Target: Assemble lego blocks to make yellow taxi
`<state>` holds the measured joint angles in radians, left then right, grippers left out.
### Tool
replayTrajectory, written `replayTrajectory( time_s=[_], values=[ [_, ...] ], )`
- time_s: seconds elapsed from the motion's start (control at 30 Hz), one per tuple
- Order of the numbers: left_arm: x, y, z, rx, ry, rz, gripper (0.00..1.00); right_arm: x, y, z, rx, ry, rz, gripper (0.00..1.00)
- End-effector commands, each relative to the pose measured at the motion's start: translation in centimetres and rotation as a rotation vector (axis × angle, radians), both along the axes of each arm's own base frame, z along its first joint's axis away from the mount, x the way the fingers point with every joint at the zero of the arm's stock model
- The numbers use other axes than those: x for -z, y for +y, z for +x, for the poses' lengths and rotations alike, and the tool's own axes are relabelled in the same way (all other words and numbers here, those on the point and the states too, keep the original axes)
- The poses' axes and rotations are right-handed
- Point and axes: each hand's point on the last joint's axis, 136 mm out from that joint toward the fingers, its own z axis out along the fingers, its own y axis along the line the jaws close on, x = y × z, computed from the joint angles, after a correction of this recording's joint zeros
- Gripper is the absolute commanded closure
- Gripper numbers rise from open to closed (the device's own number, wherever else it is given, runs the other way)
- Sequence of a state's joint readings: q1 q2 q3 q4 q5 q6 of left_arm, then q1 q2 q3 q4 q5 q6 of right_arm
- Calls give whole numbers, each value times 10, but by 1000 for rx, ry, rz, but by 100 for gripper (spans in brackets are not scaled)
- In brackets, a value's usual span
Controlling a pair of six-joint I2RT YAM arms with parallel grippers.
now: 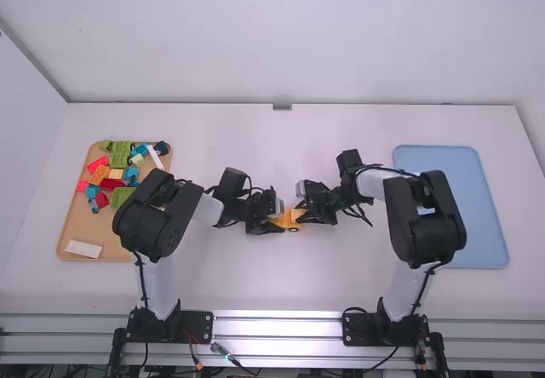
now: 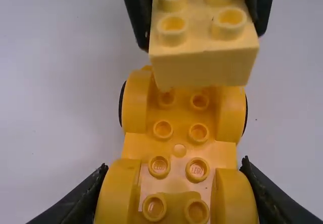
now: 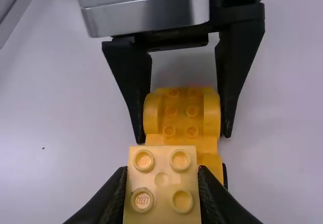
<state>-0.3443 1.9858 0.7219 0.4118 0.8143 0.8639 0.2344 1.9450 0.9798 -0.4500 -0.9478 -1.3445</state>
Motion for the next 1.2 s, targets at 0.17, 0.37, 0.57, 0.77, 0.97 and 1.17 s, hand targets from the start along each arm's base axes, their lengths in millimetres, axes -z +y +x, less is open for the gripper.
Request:
replayTrajectory(
  time_s=[0.17, 0.37, 0.57, 0.77, 0.97, 1.17],
  values=[
    [12, 5, 0, -16, 2, 50, 62, -7, 14, 4, 2, -27, -45, 73],
    [12, 5, -1, -14, 3, 48, 62, -1, 16, 10, 61, -46, -56, 74],
    [12, 5, 0, -16, 1, 49, 62, -5, 12, 5, 46, -52, -7, 73],
    [12, 5, 0, -14, 2, 47, 61, -6, 10, 6, 70, -50, -12, 72],
    [12, 5, 0, -16, 1, 49, 61, -9, 13, 7, 107, -95, -57, 73],
    [10, 5, 2, -16, -12, 45, 60, -7, 17, 1, 119, -163, -62, 75]
  ],
)
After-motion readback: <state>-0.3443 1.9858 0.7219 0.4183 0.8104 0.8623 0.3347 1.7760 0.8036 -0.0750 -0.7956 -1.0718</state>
